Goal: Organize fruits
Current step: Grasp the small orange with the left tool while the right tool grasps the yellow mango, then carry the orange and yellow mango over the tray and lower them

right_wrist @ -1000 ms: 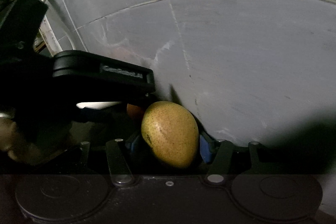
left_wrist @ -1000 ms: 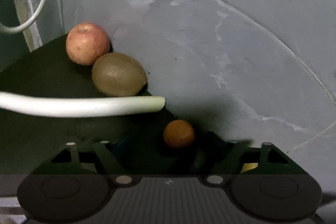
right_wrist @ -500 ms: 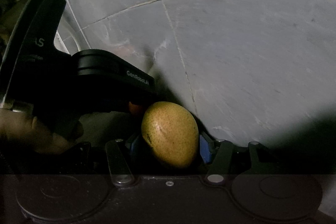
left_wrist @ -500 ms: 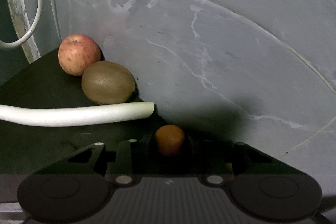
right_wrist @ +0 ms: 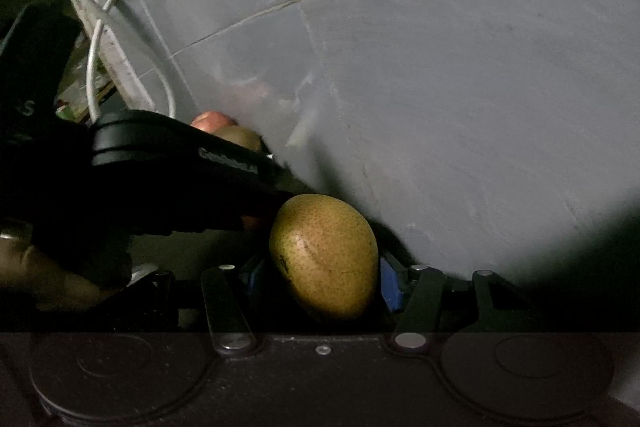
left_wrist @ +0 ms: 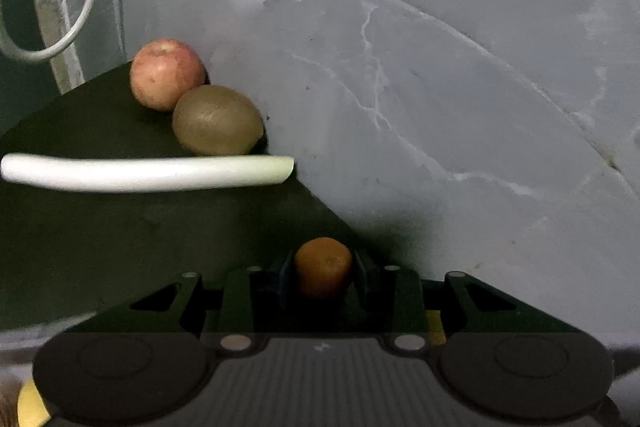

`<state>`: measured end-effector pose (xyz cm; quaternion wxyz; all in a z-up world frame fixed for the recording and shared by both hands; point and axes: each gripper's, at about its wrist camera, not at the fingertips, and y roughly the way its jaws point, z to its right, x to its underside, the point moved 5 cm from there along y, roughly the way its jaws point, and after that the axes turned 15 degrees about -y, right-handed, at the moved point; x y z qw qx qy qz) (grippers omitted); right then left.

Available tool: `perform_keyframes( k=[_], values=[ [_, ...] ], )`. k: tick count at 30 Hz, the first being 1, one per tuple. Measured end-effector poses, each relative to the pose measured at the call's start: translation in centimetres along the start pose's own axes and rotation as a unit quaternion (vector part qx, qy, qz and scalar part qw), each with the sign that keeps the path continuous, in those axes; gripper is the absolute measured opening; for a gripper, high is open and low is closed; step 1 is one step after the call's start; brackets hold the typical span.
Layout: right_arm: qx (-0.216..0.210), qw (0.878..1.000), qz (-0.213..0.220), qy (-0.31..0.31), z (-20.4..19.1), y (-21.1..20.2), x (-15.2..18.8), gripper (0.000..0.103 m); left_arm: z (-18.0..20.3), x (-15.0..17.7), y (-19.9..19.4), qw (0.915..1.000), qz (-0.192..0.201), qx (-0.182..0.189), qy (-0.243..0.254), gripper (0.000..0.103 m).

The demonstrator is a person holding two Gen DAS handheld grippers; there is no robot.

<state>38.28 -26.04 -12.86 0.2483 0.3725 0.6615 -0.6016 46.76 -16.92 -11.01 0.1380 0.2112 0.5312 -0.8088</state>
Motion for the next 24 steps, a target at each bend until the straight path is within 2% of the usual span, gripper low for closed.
perform_keyframes(
  k=[14, 24],
  values=[
    [-0.055, 0.998, 0.012, -0.018, -1.2, -6.2, 2.2, 0.057, -2.0, 5.1, -8.1, 0.9979, 0.035, 0.036, -0.042, 0.035],
    [-0.089, 0.995, 0.026, -0.031, -5.3, -11.0, 3.2, 0.057, -5.9, 8.2, -15.3, 0.9941, 0.072, 0.033, -0.074, 0.035]
  ],
)
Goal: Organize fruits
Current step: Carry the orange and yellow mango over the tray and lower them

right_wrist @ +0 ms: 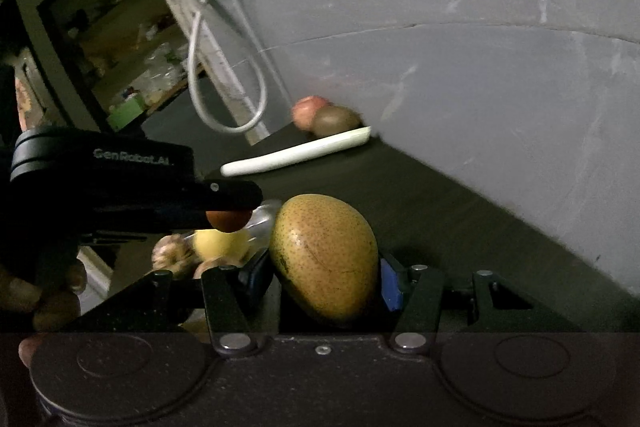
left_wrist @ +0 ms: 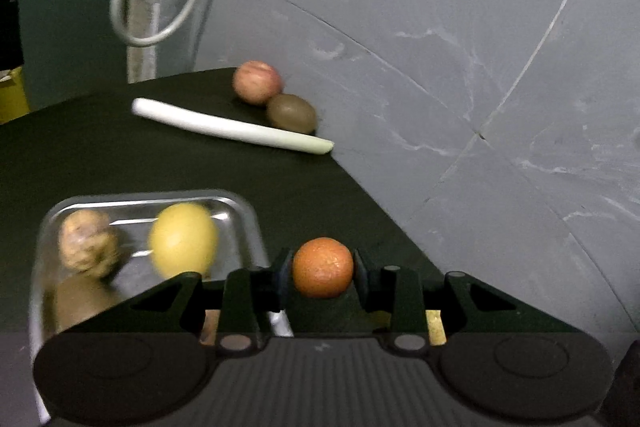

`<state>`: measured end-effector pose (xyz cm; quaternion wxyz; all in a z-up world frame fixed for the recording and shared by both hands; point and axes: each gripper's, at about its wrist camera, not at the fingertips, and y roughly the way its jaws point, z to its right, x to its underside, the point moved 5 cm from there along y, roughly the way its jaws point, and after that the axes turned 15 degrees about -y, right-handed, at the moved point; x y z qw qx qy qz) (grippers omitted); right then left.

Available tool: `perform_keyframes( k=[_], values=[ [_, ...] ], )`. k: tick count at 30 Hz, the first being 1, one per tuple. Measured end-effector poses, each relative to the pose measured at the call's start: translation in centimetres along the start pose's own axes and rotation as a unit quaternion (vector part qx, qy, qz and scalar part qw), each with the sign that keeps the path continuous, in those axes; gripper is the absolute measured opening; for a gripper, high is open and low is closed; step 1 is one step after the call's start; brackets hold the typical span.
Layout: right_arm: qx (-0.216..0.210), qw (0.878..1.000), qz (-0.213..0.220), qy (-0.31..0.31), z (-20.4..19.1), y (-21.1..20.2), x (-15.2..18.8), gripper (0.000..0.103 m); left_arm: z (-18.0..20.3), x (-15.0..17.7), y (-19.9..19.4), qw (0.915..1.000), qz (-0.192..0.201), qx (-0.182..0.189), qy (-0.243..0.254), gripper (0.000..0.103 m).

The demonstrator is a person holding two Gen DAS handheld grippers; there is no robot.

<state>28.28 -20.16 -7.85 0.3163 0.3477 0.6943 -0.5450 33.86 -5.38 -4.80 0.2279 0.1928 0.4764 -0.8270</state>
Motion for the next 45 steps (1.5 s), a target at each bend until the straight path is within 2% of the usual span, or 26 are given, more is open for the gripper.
perform_keyframes(
  k=[7, 18, 31, 45],
  values=[
    [-0.030, 0.999, -0.004, -0.021, -3.6, -1.9, 1.8, 0.057, -3.5, 1.7, -4.7, 0.9992, 0.017, -0.015, -0.032, 0.035],
    [-0.061, 0.997, -0.028, -0.045, -7.4, -4.3, 5.4, 0.057, -8.1, 5.5, -9.1, 0.9969, 0.022, -0.049, -0.058, 0.035],
    [-0.099, 0.990, -0.048, -0.083, -11.1, -3.9, 6.7, 0.057, -12.2, 9.0, -9.5, 0.9908, 0.012, -0.092, -0.098, 0.035],
    [-0.114, 0.986, -0.068, -0.103, -11.8, -2.4, 7.1, 0.057, -13.8, 9.4, -9.3, 0.9864, 0.023, -0.116, -0.115, 0.035]
  ],
)
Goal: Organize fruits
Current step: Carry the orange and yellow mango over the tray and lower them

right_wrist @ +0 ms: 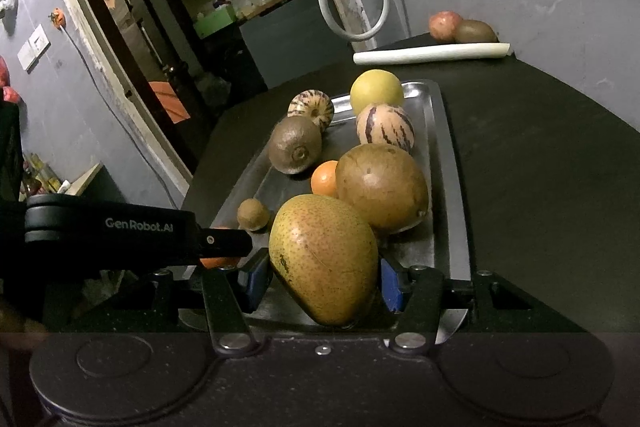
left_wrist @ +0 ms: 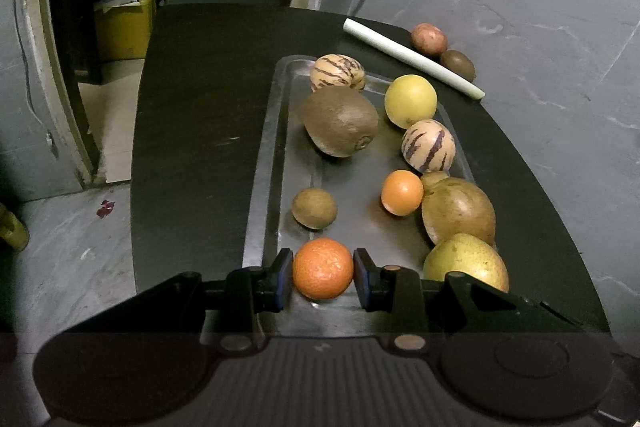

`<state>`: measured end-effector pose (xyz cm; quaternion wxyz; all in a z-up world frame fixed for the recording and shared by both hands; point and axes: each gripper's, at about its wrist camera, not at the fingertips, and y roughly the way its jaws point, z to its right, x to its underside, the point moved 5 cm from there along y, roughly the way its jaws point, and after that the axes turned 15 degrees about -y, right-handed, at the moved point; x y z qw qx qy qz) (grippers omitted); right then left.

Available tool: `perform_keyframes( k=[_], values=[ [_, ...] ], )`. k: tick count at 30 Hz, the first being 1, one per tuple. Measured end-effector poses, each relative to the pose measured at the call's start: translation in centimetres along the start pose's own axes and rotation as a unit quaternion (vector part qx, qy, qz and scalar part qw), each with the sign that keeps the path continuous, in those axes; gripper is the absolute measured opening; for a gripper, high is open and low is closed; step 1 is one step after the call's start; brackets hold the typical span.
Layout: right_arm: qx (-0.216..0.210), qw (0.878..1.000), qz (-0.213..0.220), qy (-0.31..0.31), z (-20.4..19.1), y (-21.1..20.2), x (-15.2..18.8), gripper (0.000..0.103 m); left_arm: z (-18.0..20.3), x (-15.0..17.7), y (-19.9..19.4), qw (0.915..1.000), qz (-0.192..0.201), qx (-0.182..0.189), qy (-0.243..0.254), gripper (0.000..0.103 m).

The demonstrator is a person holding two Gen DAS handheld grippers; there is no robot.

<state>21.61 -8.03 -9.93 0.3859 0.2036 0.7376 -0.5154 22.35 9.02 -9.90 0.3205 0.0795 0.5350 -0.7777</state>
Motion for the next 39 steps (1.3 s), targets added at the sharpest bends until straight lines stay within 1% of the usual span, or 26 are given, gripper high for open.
perform_keyframes(
  k=[9, 16, 24, 25, 27, 31, 33, 36, 37, 39],
  values=[
    [-0.002, 1.000, -0.011, -0.003, 0.3, 0.7, 0.2, 0.057, -0.2, 0.2, 0.5, 0.9999, 0.000, -0.010, 0.003, 0.035],
    [0.001, 1.000, -0.012, -0.010, 0.1, 0.8, 0.3, 0.057, -0.1, 0.4, 0.5, 0.9998, 0.005, -0.012, 0.012, 0.036],
    [0.007, 0.999, -0.015, -0.029, -0.5, 0.9, 0.3, 0.059, -0.2, 0.4, 0.6, 0.9999, 0.001, -0.009, 0.013, 0.036],
    [0.007, 0.999, -0.016, -0.030, -0.4, 0.9, 0.2, 0.059, -0.2, 0.3, 0.6, 0.9999, -0.002, -0.008, 0.014, 0.040],
    [0.007, 0.999, -0.019, -0.032, -0.5, 1.0, 0.1, 0.059, -0.2, 0.2, 0.7, 0.9999, -0.006, -0.002, 0.014, 0.042],
    [0.011, 0.999, -0.027, -0.042, -0.4, 0.8, -0.1, 0.060, -0.1, 0.1, 0.4, 0.9999, -0.008, 0.010, 0.011, 0.054],
    [0.012, 0.999, -0.025, -0.040, -0.3, 0.4, -0.3, 0.064, -0.1, 0.2, 0.0, 0.9998, -0.001, 0.013, 0.013, 0.058],
    [0.018, 0.999, -0.019, -0.041, -0.3, -0.6, -0.5, 0.067, -0.1, 0.4, -0.9, 0.9997, 0.010, 0.018, 0.010, 0.064],
    [0.020, 0.999, -0.017, -0.042, -0.4, -1.0, -0.6, 0.068, -0.2, 0.5, -1.3, 0.9997, 0.015, 0.017, 0.008, 0.068],
    [0.024, 0.999, -0.010, -0.045, -0.6, -1.8, -0.8, 0.071, -0.4, 0.6, -2.1, 0.9996, 0.025, 0.014, 0.007, 0.072]
  ],
)
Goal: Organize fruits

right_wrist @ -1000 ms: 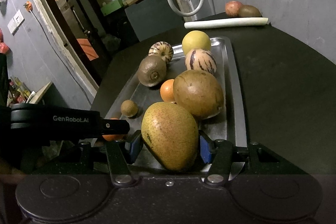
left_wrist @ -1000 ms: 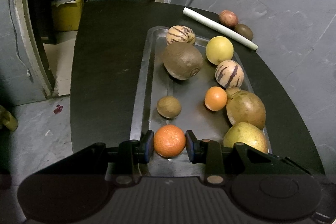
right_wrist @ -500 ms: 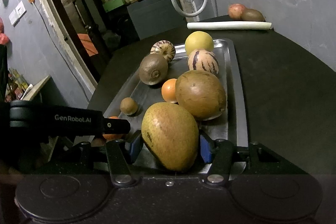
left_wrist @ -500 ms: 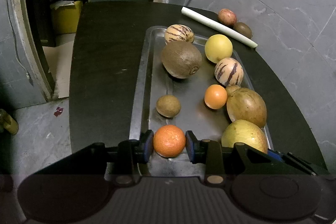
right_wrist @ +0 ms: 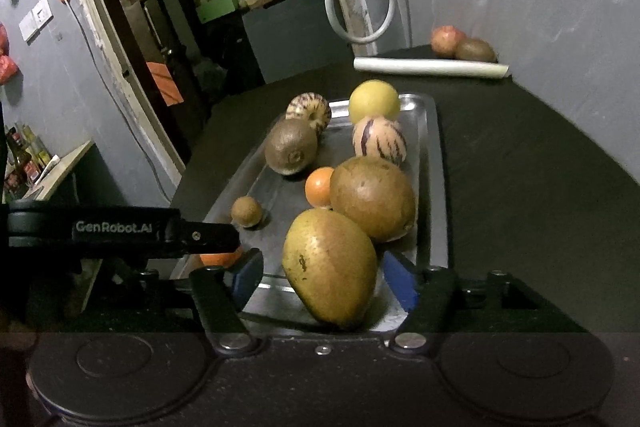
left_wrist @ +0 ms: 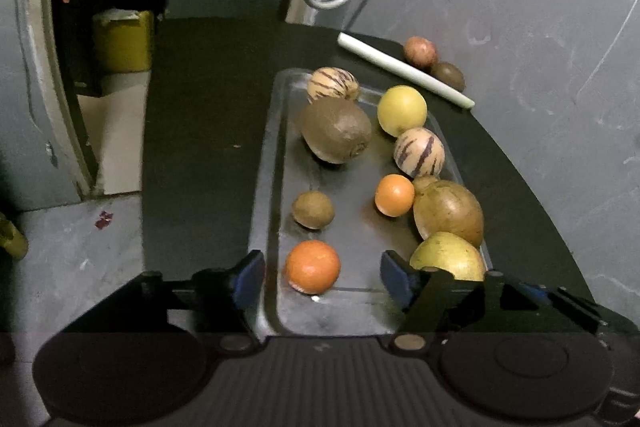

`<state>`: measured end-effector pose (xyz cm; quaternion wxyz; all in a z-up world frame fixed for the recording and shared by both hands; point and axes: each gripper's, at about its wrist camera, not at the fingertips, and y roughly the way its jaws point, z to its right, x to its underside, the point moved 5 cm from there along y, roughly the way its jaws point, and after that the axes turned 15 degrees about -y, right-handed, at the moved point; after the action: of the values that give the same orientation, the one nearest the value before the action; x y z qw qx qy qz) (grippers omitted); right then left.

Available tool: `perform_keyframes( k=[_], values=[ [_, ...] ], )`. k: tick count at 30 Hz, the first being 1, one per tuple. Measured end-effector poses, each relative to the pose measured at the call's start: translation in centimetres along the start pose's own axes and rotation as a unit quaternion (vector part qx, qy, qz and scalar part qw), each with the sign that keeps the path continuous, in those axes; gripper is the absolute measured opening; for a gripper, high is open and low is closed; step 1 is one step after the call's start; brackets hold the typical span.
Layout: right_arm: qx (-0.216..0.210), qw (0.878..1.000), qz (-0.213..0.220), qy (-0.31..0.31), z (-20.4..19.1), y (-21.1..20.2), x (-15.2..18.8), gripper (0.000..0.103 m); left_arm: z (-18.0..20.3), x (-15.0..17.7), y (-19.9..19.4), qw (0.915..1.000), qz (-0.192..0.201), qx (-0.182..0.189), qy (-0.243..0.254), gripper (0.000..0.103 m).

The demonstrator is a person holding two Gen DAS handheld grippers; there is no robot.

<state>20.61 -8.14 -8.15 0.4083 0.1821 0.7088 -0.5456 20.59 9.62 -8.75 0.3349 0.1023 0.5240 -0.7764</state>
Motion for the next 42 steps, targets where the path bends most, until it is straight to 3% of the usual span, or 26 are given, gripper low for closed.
perform_keyframes(
  k=[9, 17, 26, 42],
  values=[
    [0.035, 0.998, 0.044, -0.003, -0.3, -5.0, -0.4, 0.088, -1.5, 0.8, -5.1, 0.9981, 0.056, -0.006, -0.026, 0.102],
    [0.067, 0.994, 0.091, -0.006, -0.8, -9.8, -0.1, 0.098, -1.8, 2.0, -9.3, 0.9962, 0.085, -0.003, -0.017, 0.102],
    [0.078, 0.990, 0.119, -0.015, -2.2, -13.7, 0.5, 0.102, -1.5, 4.3, -13.1, 0.9936, 0.113, -0.005, 0.005, 0.102],
    [0.087, 0.992, 0.085, -0.029, -3.1, -16.7, 4.4, 0.102, -2.8, 8.5, -15.9, 0.9930, 0.113, -0.021, 0.025, 0.102]
  ],
)
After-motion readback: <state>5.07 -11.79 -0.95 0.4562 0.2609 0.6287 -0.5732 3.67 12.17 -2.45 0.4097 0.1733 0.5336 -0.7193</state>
